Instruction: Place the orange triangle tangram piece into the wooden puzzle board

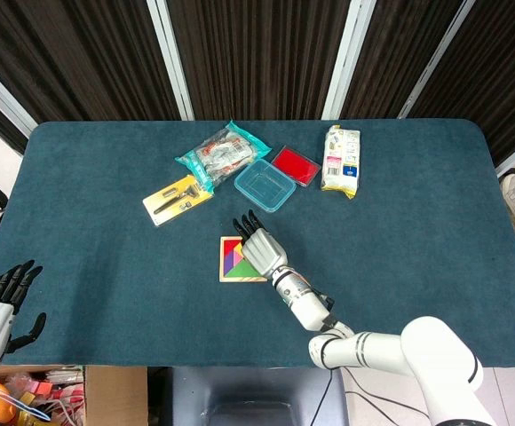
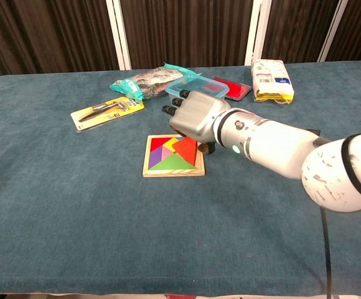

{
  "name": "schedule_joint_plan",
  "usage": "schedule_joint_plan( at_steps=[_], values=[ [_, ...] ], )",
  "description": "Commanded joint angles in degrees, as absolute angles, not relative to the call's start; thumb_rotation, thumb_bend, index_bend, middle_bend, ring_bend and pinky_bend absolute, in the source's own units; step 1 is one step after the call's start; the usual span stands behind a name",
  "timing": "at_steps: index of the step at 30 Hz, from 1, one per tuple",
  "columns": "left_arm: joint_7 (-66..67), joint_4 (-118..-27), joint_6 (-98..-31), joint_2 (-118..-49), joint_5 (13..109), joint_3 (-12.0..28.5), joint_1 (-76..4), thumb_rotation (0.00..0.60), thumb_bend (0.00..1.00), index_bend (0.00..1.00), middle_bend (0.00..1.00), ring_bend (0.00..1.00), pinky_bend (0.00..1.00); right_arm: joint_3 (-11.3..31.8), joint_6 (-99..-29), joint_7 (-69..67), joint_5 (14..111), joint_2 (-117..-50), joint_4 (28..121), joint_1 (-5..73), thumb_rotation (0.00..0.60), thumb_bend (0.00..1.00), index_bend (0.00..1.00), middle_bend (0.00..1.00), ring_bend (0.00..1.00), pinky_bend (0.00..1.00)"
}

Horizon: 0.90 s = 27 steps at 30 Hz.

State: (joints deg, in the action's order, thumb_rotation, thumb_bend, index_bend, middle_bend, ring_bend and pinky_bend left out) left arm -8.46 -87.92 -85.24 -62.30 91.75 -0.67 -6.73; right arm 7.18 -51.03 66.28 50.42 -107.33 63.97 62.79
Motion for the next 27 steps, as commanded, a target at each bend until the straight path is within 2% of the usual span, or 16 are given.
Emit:
schedule_joint_plan(
  at_steps=[1,27],
  values=[
    [-8.52,-87.89,-85.21,-62.28,91.77,-0.70,-6.73,0.600,0.46,0.00,0.00,0.01,0.13,7.22,-50.93,66.11,50.32,-107.40,63.94,62.85,0.600,0.49,0.49,0.02,0.00,0.00],
    [-8.42,-87.89,-85.61,-62.34,92.17,-0.81,-6.64,0.600,0.46,0.00,0.00,0.01,0.13,5.60,-52.66,66.37,51.68,-106.30,67.37,62.25,0.600,0.48,0.48,0.02,0.00,0.00]
  ],
)
